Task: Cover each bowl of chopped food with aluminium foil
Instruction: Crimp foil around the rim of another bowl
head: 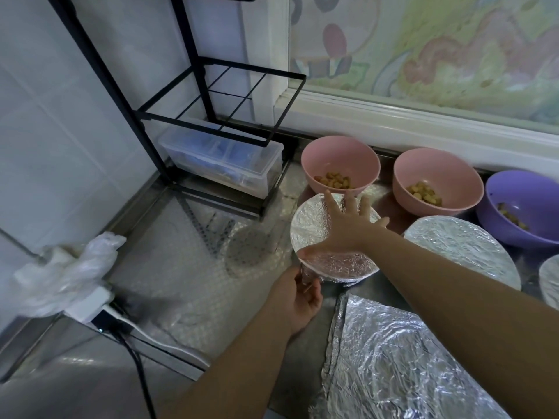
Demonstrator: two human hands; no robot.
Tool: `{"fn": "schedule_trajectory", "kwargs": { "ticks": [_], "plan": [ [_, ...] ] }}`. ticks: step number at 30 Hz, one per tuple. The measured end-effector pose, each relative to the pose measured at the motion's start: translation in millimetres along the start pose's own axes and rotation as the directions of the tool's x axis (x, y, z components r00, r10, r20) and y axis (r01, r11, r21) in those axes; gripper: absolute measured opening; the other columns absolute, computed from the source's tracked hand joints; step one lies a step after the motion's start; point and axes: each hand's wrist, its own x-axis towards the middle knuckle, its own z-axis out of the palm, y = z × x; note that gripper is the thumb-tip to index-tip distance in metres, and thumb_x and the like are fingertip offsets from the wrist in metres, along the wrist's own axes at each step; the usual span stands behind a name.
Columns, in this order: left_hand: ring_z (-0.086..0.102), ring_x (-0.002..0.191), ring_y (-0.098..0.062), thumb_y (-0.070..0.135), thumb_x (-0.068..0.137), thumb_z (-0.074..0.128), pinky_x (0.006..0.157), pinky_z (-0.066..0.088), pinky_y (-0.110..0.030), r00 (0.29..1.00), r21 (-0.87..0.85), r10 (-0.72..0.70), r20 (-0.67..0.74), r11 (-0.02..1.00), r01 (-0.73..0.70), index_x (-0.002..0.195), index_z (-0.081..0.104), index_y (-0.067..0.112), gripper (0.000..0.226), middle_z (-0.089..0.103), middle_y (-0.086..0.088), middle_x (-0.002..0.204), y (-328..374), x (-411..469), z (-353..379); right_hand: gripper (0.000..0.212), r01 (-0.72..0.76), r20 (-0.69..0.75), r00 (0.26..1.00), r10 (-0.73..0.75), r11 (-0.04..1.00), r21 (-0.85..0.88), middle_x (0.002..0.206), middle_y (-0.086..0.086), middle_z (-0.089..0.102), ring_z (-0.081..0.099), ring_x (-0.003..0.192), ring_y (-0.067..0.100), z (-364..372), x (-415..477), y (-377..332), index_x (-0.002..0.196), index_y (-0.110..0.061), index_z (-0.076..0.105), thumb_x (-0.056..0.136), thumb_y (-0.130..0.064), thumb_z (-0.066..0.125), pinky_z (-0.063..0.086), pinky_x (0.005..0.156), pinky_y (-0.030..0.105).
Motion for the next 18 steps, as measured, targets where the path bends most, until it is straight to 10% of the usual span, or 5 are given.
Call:
{"fn": "schedule_trajectory", "kwargs": {
  "ticks": [18],
  "plan": [
    [0.053,0.057,-0.008,0.000,0.095,0.061,0.044,0.048,-0.016,0.979,0.152,0.119,-0.166,0.984,-0.093,0.091,0.063,0.008,0.009,0.061,-0.002,0.058,17.6,7.7,5.8,0.154,0.013,0.006,1.000,-0.013,1.000,-0.005,0.160,0.010,-0.039,-0.027,0.147,0.048,4.5,2.8,3.4,0.153,-0.039,-0.029,0.042,-0.101,0.058,-0.001,0.109,0.083]
  ]
}}
